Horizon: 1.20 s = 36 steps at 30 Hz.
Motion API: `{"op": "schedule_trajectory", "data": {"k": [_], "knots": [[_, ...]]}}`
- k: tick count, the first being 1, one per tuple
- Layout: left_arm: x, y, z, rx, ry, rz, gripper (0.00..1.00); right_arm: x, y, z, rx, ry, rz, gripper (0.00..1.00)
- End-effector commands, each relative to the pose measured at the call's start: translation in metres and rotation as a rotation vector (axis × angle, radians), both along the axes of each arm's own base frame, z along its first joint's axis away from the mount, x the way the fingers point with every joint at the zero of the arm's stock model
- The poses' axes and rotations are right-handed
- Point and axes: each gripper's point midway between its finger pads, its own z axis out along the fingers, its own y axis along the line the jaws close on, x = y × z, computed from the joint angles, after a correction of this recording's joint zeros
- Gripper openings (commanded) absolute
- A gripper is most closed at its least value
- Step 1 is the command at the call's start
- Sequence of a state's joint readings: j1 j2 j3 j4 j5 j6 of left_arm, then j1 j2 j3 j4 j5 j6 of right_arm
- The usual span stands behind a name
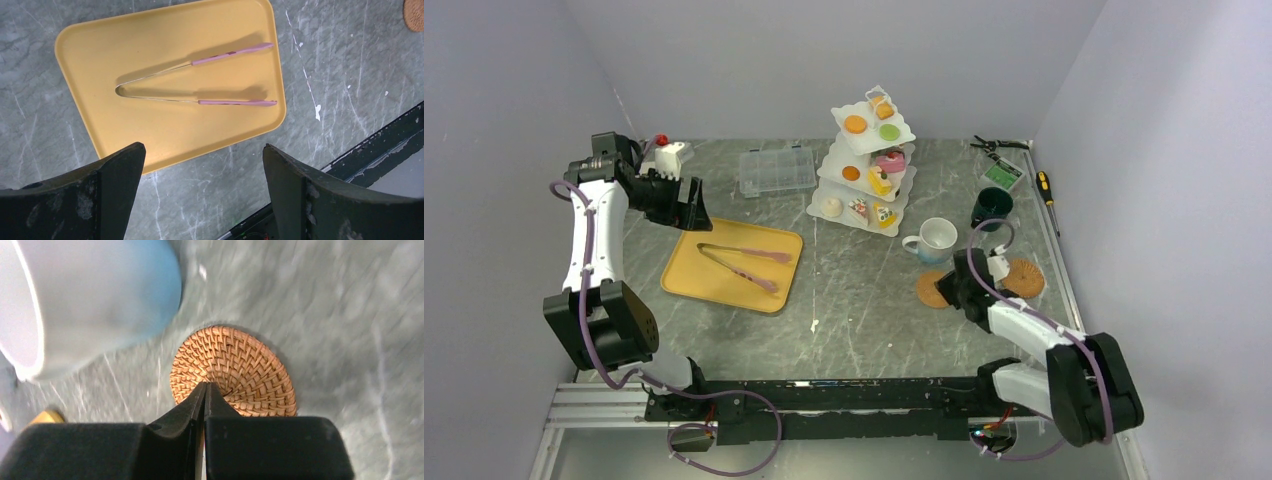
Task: Serve the afternoon tea
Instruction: Move the coaster to the center of the board.
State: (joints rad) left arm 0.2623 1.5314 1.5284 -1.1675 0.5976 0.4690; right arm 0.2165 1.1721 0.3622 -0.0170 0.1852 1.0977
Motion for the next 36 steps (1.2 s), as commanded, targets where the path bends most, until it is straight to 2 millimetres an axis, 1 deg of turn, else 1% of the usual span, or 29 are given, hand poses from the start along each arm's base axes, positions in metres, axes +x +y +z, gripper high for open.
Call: {"op": "schedule_trajectory", "data": {"k": [1,4,6,9,11,14,15,17,19,21,22,24,26,27,28,29,30,31,32,33,34,35,36], "knots": [[0.001,-0.002,0.028,0.023,-0.097,-0.032,0.93,-0.041,0.019,-0.021,0.031,0.103,-0.030,0.05],[0.001,-0.002,0.029,0.024,-0.102,-0.035,0.93,-0.043,0.036,-0.022,0.047,0.089,0.005,0.05],[0.001,-0.002,0.028,0.021,-0.100,-0.034,0.93,-0.037,0.056,-0.020,0.067,0.070,0.046,0.05],[0.001,-0.002,0.027,0.019,-0.095,-0.036,0.93,-0.034,0.096,-0.021,0.058,0.087,0.145,0.05],[0.001,-0.002,0.026,0.020,-0.092,-0.036,0.93,-0.028,0.122,-0.019,0.034,0.093,0.194,0.04],[0.001,-0.001,0.025,0.029,-0.089,-0.039,0.93,-0.012,0.160,-0.009,0.040,0.060,0.246,0.04],[0.001,0.000,0.024,0.033,-0.089,-0.040,0.93,-0.008,0.168,-0.007,0.037,0.050,0.261,0.04],[0.001,0.001,0.023,0.038,-0.086,-0.040,0.93,-0.002,0.179,0.000,0.019,0.038,0.276,0.03],[0.000,0.001,0.021,0.037,-0.083,-0.040,0.93,0.005,0.182,0.010,0.002,0.007,0.276,0.03],[0.000,0.001,0.019,0.033,-0.079,-0.039,0.94,0.014,0.182,0.026,-0.023,-0.043,0.282,0.06],[0.000,0.000,0.018,0.032,-0.077,-0.039,0.93,0.019,0.181,0.036,-0.045,-0.071,0.294,0.09],[0.000,0.000,0.018,0.030,-0.076,-0.037,0.93,0.029,0.179,0.065,-0.104,-0.145,0.328,0.23],[0.001,0.000,0.018,0.030,-0.077,-0.040,0.93,0.035,0.171,0.097,-0.182,-0.204,0.357,0.36],[0.000,0.000,0.019,0.030,-0.079,-0.041,0.93,0.035,0.161,0.113,-0.222,-0.227,0.350,0.41],[0.001,0.000,0.019,0.030,-0.078,-0.040,0.93,0.035,0.149,0.127,-0.256,-0.254,0.335,0.44],[0.001,0.000,0.020,0.031,-0.079,-0.039,0.93,0.033,0.132,0.137,-0.286,-0.265,0.304,0.46],[0.001,0.000,0.021,0.028,-0.079,-0.038,0.93,0.032,0.111,0.145,-0.293,-0.271,0.259,0.46],[0.002,0.000,0.022,0.025,-0.084,-0.037,0.93,0.029,0.089,0.148,-0.284,-0.267,0.209,0.41],[0.002,-0.001,0.023,0.021,-0.086,-0.037,0.93,0.023,0.062,0.149,-0.257,-0.264,0.145,0.35],[0.003,-0.001,0.023,0.015,-0.089,-0.035,0.93,0.020,0.038,0.146,-0.231,-0.256,0.085,0.28],[0.004,-0.002,0.024,0.012,-0.092,-0.035,0.93,0.017,0.012,0.140,-0.213,-0.240,0.018,0.22],[0.004,-0.003,0.023,0.005,-0.091,-0.036,0.93,0.013,-0.008,0.137,-0.184,-0.236,-0.028,0.18],[0.005,-0.004,0.023,0.001,-0.091,-0.038,0.93,0.010,-0.029,0.132,-0.178,-0.228,-0.078,0.16]]}}
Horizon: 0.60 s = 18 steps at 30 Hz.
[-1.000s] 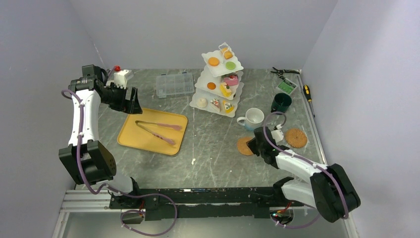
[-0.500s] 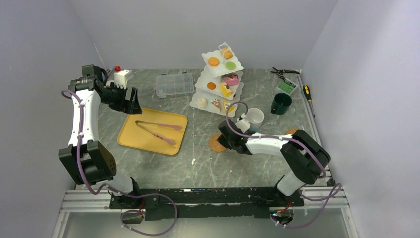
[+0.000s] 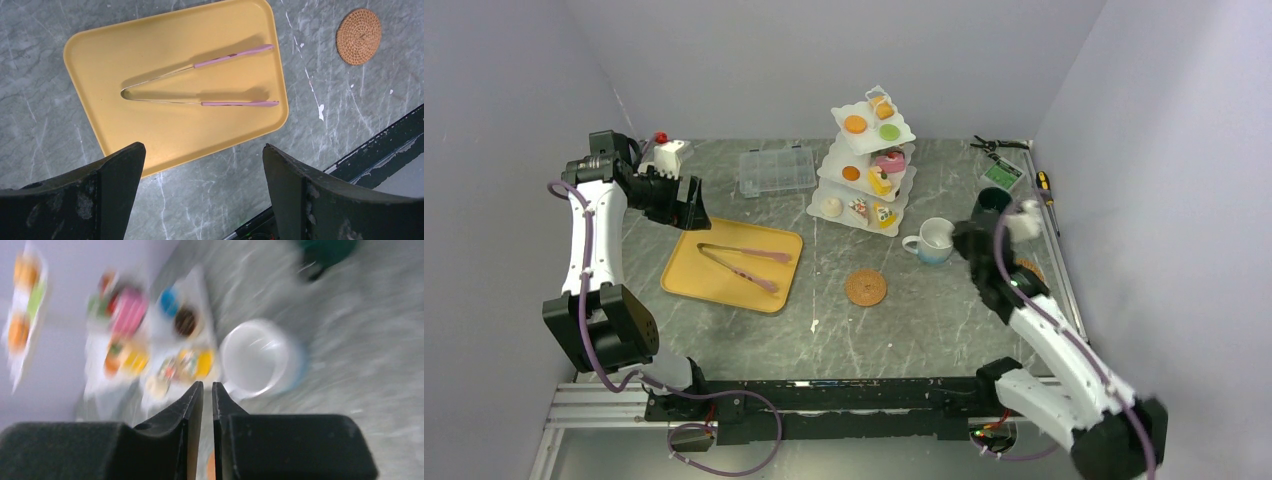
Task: Serve the afternoon tea
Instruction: Move the coaster to the center of the board.
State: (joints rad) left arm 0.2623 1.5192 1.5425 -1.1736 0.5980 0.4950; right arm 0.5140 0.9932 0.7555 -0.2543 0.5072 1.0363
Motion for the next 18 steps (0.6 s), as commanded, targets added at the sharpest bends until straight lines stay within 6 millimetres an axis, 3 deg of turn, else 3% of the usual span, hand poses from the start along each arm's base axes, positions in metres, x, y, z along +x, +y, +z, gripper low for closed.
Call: {"op": "schedule_trajectory", "data": {"k": [1,7,11,18], "knots": [[0.005,-0.005,0.015,-0.021,-0.059,-0.020,0.93,-0.031,-0.100,-0.051,-0.025,0.141,-0.225,0.16],[0.007,-0.006,0.015,-0.029,-0.060,-0.029,0.93,-0.043,-0.179,-0.092,0.041,0.285,-0.428,0.10],[0.008,-0.007,0.015,-0.035,-0.061,-0.036,0.94,-0.039,-0.209,-0.110,0.074,0.361,-0.497,0.06],[0.011,-0.007,0.010,-0.041,-0.053,-0.040,0.93,-0.027,-0.236,-0.126,0.059,0.438,-0.564,0.01]]}}
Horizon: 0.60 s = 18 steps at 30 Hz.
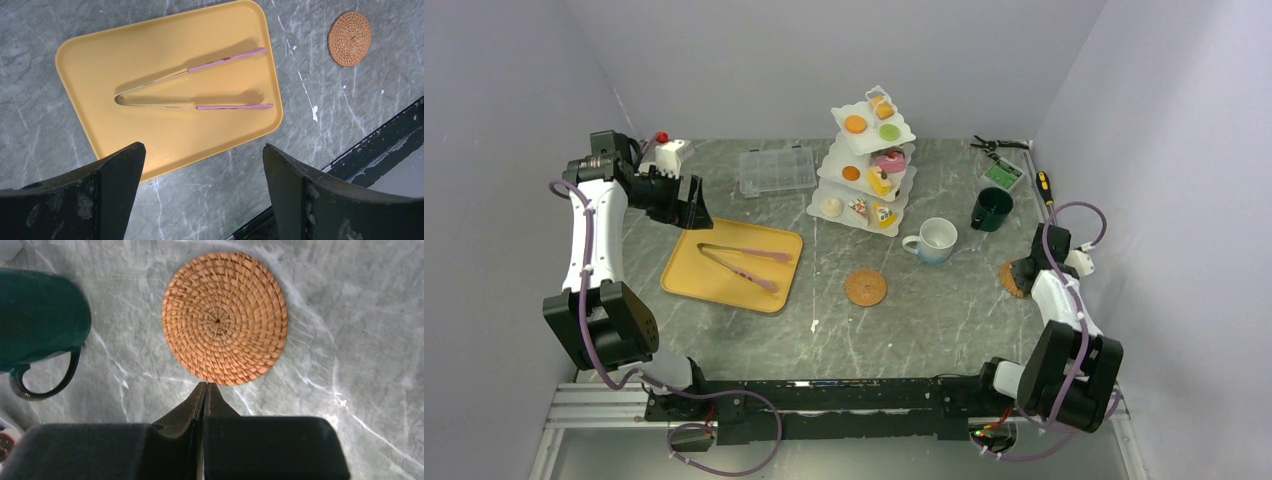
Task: Serve the afternoon tea
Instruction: Move the coaster to the center of the board.
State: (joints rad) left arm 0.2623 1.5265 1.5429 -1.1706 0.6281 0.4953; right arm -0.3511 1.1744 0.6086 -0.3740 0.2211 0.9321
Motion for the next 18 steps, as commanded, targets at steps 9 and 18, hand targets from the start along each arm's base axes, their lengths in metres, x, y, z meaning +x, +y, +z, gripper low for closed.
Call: {"op": "schedule_trajectory", "data": {"k": [9,18], "knots": [[0.011,0.001,0.004,0.006,-0.043,-0.033,0.93,0.036,-0.025,-0.013,-0.037,0.046,0.026,0.00],[0.010,0.002,0.001,0.016,-0.043,-0.036,0.93,0.039,-0.009,-0.036,0.045,0.044,0.066,0.00]]}}
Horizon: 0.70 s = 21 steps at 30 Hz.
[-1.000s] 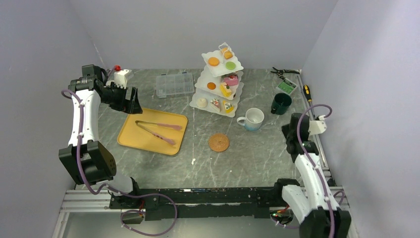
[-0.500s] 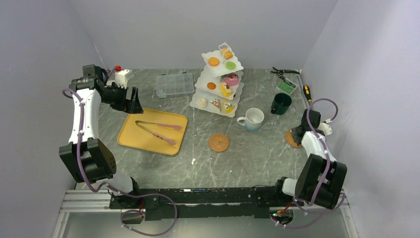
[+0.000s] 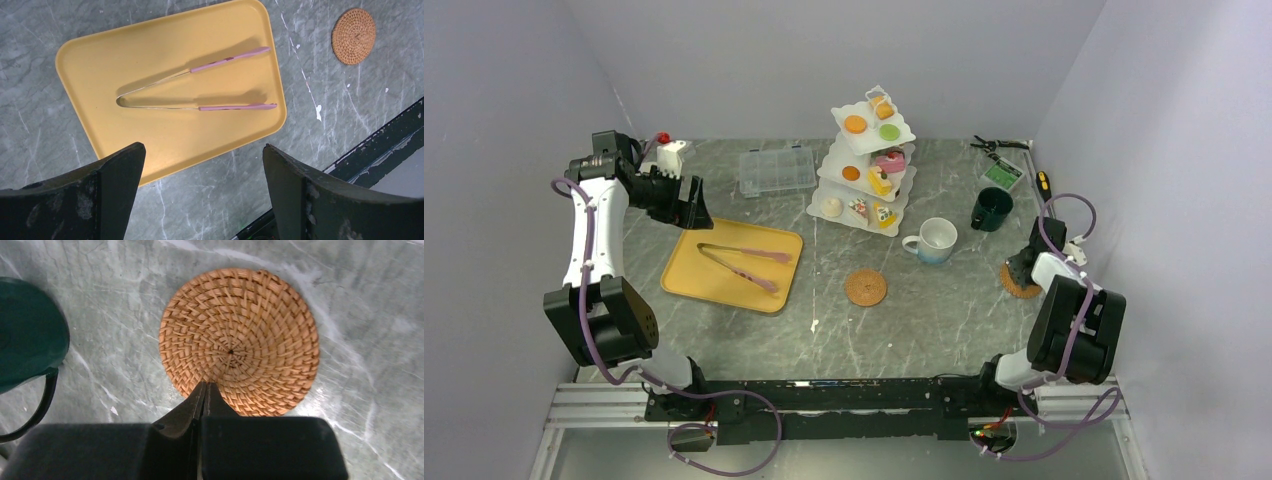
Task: Serve the afternoon tea
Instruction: Move the coaster to the center of the board.
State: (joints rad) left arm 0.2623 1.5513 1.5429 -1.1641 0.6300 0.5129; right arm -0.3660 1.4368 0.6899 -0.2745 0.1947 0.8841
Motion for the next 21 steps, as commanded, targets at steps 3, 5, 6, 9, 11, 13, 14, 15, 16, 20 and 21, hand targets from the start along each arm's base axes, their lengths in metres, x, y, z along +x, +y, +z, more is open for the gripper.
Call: {"op": "schedule_trajectory", "data": {"k": [3,5,6,9,11,13,14,15,16,20,21], "knots": [[0.005,0.001,0.007,0.017,-0.048,-0.026,0.93,0.014,0.008,-0.010,0.049,-0.033,0.047,0.00],[0.005,0.002,0.006,0.023,-0.049,-0.029,0.93,0.014,0.011,-0.014,0.064,-0.028,0.060,0.00],[0.004,0.002,0.006,0.024,-0.049,-0.029,0.93,0.014,0.014,-0.015,0.073,-0.027,0.066,0.00],[0.004,0.002,0.006,0.023,-0.047,-0.029,0.93,0.015,0.020,-0.015,0.070,-0.035,0.083,0.00],[0.005,0.002,0.006,0.021,-0.047,-0.032,0.93,0.015,0.024,-0.016,0.072,-0.034,0.091,0.00],[0.004,0.002,0.006,0.024,-0.047,-0.032,0.93,0.014,0.030,-0.020,0.095,-0.028,0.099,0.00],[0.005,0.002,0.007,0.026,-0.049,-0.032,0.93,0.014,0.036,-0.022,0.106,-0.024,0.110,0.00],[0.005,0.003,0.007,0.029,-0.052,-0.033,0.94,0.014,0.043,-0.024,0.113,-0.023,0.120,0.00],[0.005,0.003,0.007,0.029,-0.054,-0.032,0.94,0.014,0.051,-0.026,0.117,-0.021,0.134,0.00],[0.004,0.003,0.008,0.029,-0.052,-0.036,0.93,0.012,0.091,-0.028,0.125,-0.017,0.199,0.00],[0.003,0.003,0.009,0.031,-0.055,-0.038,0.93,0.010,0.102,-0.029,0.125,-0.014,0.222,0.00]]}}
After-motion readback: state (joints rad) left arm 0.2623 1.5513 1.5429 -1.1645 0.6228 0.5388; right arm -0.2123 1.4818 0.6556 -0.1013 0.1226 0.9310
